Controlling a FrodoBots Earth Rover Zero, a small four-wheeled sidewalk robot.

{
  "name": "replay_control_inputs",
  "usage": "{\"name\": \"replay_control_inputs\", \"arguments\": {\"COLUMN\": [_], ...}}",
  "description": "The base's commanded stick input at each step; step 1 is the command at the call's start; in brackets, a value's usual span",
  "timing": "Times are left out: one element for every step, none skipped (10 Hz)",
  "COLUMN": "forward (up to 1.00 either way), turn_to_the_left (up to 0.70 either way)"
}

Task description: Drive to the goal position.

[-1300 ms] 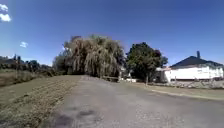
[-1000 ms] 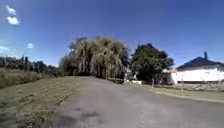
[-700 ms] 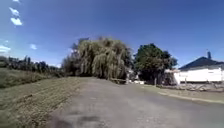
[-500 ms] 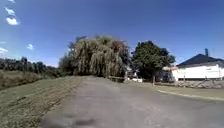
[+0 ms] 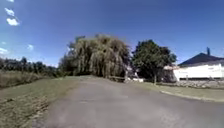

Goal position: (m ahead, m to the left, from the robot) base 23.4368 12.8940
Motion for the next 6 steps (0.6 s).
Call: {"name": "replay_control_inputs", "arguments": {"forward": [1.0,1.0,1.0,1.0,1.0,1.0], "turn_to_the_left": [0.0,0.0,0.4,0.4,0.4,0.0]}}
